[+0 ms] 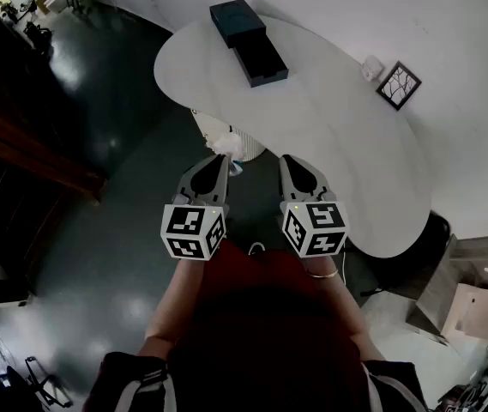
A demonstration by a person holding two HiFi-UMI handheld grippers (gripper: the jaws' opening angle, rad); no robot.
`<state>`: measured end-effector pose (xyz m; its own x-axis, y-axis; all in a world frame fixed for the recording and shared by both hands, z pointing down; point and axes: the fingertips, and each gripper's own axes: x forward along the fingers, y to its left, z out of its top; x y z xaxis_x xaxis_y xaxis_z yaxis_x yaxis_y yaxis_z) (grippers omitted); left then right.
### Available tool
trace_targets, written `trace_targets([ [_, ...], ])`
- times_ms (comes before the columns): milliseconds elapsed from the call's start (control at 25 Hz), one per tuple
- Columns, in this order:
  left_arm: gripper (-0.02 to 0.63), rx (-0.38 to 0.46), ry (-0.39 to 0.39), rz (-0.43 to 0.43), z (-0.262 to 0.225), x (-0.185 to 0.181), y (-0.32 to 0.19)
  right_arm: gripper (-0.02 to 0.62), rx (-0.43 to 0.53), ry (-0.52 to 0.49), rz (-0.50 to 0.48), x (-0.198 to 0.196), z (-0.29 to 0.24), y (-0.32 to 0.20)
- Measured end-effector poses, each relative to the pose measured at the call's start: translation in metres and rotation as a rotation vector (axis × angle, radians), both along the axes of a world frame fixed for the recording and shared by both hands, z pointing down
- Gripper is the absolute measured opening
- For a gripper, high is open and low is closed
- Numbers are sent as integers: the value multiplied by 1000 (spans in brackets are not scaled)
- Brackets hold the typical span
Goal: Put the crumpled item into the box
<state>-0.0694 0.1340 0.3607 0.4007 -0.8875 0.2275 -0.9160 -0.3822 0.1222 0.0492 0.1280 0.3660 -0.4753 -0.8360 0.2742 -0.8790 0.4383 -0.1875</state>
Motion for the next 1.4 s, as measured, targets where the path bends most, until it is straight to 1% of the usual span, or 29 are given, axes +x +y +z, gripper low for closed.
trace_targets([
  [400,21,6,-11,-31,2,-2,-5,14,22,-2,-11,5,-2,-8],
  [680,21,7,-16,-43,-1,-7,-9,14,64,-14,-20,0,-12,-12],
  [1080,21,-2,-9,-39,2,-4,-16,15,41,-40,-9,6,-10,-16],
  [1400,21,-9,-4,-11,9,-4,-40,15,31,-41,17,4,-5,-35],
])
